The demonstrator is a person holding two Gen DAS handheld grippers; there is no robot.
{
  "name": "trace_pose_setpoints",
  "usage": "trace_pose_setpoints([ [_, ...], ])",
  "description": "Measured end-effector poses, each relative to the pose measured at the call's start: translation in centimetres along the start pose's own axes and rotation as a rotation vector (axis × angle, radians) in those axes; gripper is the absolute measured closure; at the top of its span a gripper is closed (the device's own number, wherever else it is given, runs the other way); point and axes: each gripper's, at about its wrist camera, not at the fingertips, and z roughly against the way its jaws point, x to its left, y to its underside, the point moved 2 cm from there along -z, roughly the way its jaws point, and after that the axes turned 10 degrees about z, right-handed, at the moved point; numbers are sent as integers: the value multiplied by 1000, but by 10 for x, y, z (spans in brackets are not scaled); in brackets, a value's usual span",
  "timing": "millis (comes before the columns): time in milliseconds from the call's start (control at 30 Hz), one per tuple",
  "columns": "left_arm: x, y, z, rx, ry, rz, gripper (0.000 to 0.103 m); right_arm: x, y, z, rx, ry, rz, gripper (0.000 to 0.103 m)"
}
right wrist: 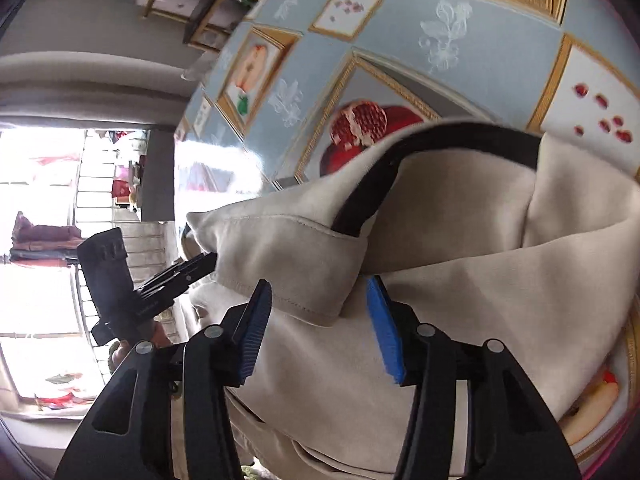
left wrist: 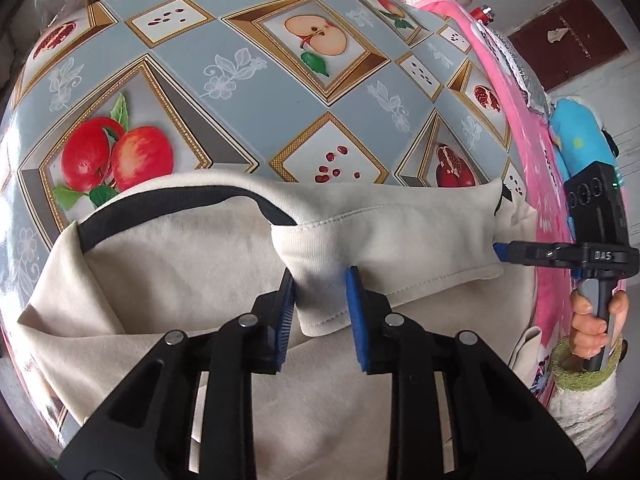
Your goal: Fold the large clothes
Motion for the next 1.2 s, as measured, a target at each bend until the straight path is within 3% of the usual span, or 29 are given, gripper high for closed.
trace_pose_setpoints([
  [100, 0, 3, -1, -9, -2, -7, 78, 6, 0, -9, 11, 7, 16, 55],
  [167, -5, 6, 1, -36, -22, -53, 84, 16, 1, -9, 7, 12, 72, 76],
  [267, -20, 9, 4, -91, -95, -165, 95, 36, 2, -9, -15, 146, 215, 90],
  [367, -35, 4, 5, -163, -187, -266, 97, 55, -8, -10, -60, 335, 375, 92],
  [467, -42, -3, 0, -198, -234, -311, 97, 62, -21, -14, -88, 432, 443, 92],
  [533, -44, -1, -3, -208, -267, -355, 97, 62, -23, -19, -67, 436, 468, 92],
  [667, -41, 17, 0, -171, -260, -413, 97, 60, -4, -25, 4, 452, 609, 92],
  [733, -38, 23, -5, -160, -268, -442, 97, 58, -1, -23, -10, 451, 646, 91],
  [800, -37, 23, -8, -169, -268, -454, 96, 57, -6, -22, -19, 460, 634, 87],
  [900, -36, 19, -8, -146, -244, -416, 96, 53, -8, -13, -22, 485, 592, 69],
  [933, -34, 18, -7, -143, -237, -414, 96, 52, -7, -5, -43, 510, 573, 62],
  [1067, -34, 21, -8, -142, -232, -419, 96, 54, -4, 45, -231, 617, 510, 60],
  [1133, -35, 20, -8, -139, -235, -421, 96, 65, -8, 48, -284, 569, 505, 60],
  [1200, -35, 19, -8, -136, -232, -414, 96, 88, -8, 34, -301, 455, 545, 62],
])
